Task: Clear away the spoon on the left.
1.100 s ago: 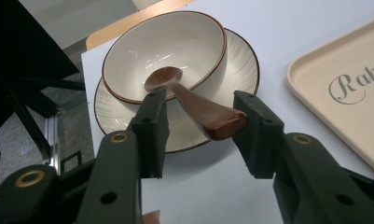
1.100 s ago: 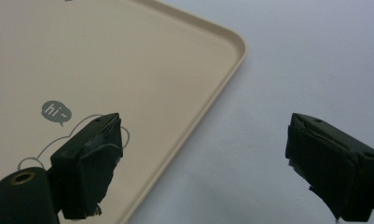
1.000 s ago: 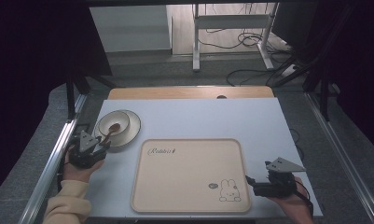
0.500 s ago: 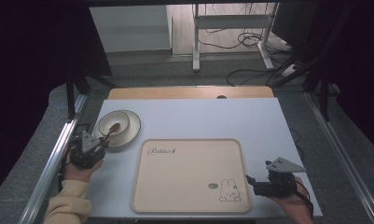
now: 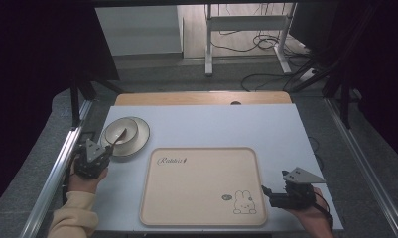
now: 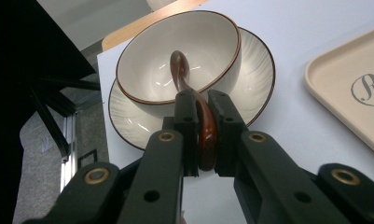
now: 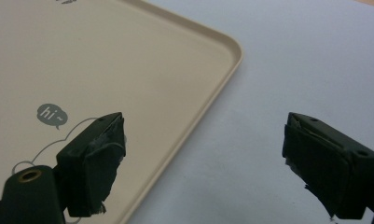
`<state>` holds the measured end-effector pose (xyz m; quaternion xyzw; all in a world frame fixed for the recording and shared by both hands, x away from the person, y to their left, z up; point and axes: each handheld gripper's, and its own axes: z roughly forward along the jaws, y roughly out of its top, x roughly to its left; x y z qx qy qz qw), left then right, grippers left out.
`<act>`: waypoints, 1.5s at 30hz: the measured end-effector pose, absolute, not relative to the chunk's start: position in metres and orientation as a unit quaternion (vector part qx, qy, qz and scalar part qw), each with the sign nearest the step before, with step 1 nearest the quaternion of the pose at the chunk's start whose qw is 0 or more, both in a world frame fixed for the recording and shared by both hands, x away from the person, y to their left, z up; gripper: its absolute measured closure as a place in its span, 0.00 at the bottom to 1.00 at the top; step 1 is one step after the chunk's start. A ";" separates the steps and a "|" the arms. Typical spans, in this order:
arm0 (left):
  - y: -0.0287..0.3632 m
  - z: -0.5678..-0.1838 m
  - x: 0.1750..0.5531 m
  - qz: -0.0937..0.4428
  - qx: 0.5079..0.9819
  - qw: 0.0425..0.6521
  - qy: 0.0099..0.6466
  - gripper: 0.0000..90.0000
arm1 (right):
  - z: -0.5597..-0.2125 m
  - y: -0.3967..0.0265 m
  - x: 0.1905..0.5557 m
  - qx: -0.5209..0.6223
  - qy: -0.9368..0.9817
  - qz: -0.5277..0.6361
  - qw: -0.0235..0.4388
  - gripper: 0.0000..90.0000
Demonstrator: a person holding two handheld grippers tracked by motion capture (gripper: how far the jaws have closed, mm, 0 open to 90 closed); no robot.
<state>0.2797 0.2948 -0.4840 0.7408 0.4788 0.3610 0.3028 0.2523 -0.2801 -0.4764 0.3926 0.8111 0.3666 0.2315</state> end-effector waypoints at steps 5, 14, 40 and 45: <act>0.296 -0.483 0.279 0.363 0.736 0.304 0.484 0.93 | -0.476 -0.279 0.251 0.385 0.814 0.367 0.234 0.15; 0.298 -0.479 0.276 0.366 0.726 0.316 0.489 0.93 | -0.476 -0.279 0.251 0.384 0.814 0.367 0.235 0.15; 0.302 -0.447 0.250 0.363 0.697 0.388 0.481 0.93 | -0.476 -0.280 0.252 0.384 0.814 0.366 0.238 0.15; 0.303 -0.442 0.246 0.361 0.692 0.400 0.480 0.93 | -0.476 -0.280 0.251 0.384 0.813 0.367 0.239 0.15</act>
